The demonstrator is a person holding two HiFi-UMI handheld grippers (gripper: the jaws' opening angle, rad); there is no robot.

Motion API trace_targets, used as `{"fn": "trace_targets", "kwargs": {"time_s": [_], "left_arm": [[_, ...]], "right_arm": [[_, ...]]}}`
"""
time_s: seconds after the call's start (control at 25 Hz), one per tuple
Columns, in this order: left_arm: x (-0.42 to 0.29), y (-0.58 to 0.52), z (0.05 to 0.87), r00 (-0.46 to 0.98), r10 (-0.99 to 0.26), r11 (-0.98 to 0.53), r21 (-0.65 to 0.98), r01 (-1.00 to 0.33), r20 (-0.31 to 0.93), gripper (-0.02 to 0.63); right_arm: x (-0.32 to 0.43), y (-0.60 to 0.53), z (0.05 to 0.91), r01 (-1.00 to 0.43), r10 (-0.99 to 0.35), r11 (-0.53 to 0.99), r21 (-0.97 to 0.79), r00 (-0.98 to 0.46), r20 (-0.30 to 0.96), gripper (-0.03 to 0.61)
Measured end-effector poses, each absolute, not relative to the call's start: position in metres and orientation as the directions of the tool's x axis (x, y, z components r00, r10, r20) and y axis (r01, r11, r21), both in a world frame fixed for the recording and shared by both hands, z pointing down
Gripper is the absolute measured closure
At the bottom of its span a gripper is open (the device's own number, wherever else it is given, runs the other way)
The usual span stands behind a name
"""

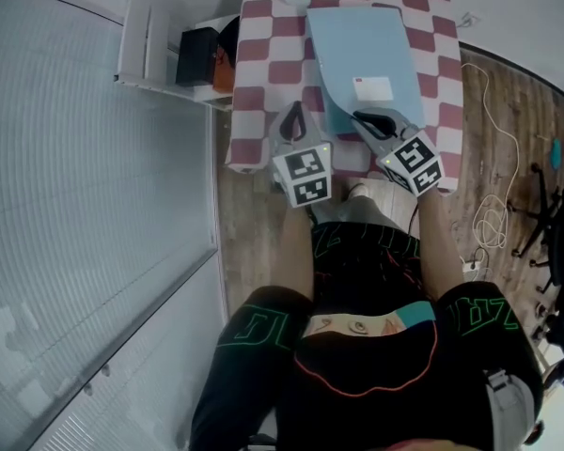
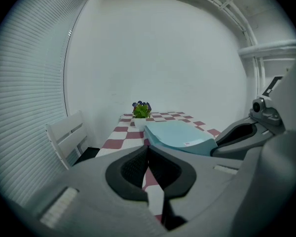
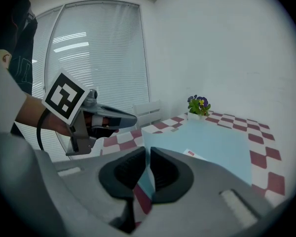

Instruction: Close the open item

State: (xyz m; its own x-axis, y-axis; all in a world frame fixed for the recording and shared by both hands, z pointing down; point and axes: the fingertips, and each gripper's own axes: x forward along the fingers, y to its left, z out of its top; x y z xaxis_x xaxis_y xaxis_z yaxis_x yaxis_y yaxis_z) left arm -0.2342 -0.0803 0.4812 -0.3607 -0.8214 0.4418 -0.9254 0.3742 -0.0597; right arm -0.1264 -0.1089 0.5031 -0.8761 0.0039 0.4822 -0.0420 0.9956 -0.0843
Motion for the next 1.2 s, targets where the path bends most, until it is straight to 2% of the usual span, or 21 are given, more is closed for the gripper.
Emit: {"fn": "trace_targets", "kwargs": {"time_s": [0.48,0.68,0.96,1.08,1.2], "left_arm": [[-0.249,-0.091,0.520,-0.277,-0.809,0.332,0.015,-0.943,0.518,0.606],[-0.256,-0.101,0.533,-0.237,-0.812,0.307,0.047,-0.950,0.533,0.606],[-0.258,-0.114,0.541,-0.179,-0.824,0.262,0.081,-0.962,0.538,0.606],[-0.263,-0.120,0.539,-0.165,-0.831,0.248,0.088,-0.965,0.532,0.606],[-0.270,-0.124,0.536,-0.158,-0.839,0.238,0.091,-0.967,0.521,0.606]], "right_arm": [[-0.137,-0.095,0.538,-0.005,0.056,0.995,-0.096,-0.785,0.617,0.539],[-0.141,-0.086,0.559,0.052,0.072,0.997,-0.051,-0.697,0.714,0.483],[-0.140,-0.077,0.564,0.122,0.127,0.990,-0.065,-0.619,0.775,0.449],[-0.143,-0.078,0.558,0.082,0.164,0.986,-0.147,-0.655,0.738,0.449],[-0.157,-0.087,0.538,0.017,0.178,0.967,-0.256,-0.762,0.623,0.451]]}}
